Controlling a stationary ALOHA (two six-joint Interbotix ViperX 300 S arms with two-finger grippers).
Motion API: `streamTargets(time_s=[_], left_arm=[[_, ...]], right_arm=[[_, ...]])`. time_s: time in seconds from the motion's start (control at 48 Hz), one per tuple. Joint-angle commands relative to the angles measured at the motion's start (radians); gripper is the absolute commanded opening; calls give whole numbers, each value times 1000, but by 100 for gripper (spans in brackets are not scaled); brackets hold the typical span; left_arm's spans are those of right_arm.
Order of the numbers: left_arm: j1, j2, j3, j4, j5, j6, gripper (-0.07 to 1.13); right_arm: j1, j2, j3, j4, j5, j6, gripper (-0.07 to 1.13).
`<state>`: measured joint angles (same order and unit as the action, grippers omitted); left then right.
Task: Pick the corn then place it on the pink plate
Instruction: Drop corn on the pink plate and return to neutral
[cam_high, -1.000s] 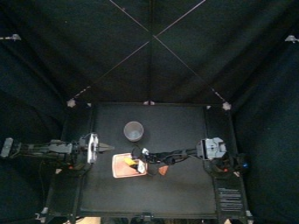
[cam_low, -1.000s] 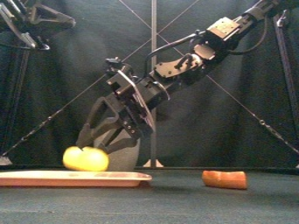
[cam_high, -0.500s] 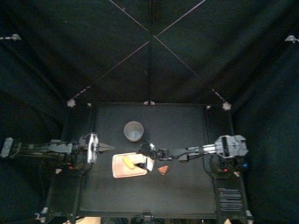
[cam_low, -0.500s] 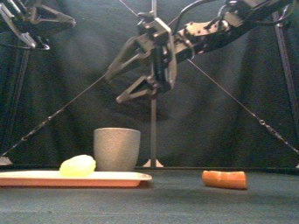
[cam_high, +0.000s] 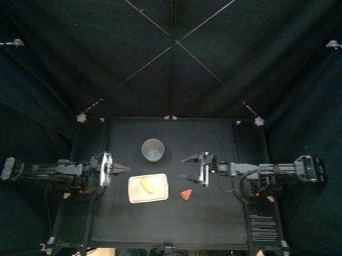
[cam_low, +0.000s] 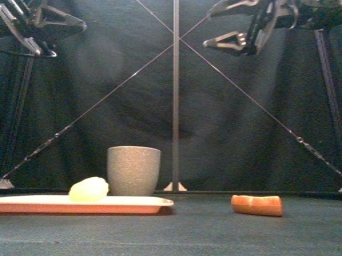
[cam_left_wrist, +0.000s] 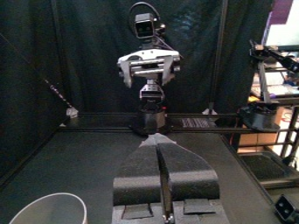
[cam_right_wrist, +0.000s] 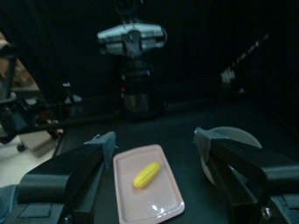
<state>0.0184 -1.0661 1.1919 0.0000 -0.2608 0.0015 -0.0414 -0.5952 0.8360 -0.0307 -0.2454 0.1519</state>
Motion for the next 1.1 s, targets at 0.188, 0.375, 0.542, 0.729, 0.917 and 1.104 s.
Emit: streamTargets(time_s=[0.188,0.375,0.542,0.729,0.917,1.104], left_arm=[[6,0,-18,3,-5,2,-3],[6,0,-12,2,-3,2,-3],[6,2,-11,2,9,2,-3],[6,2,-12,2,11,2,-3],[6,2,-17,3,11,2,-3],[8,2,-18,2,11,2,-3]], right_arm=[[57,-284,153,-12,-14,-8,105],[92,-359,201,-48,25,0,105],[101,-368,212,-66,32,-6,105],[103,-390,222,-100,40,0,105],[103,-403,244,-97,40,2,105],[103,-405,245,-98,40,0,105]])
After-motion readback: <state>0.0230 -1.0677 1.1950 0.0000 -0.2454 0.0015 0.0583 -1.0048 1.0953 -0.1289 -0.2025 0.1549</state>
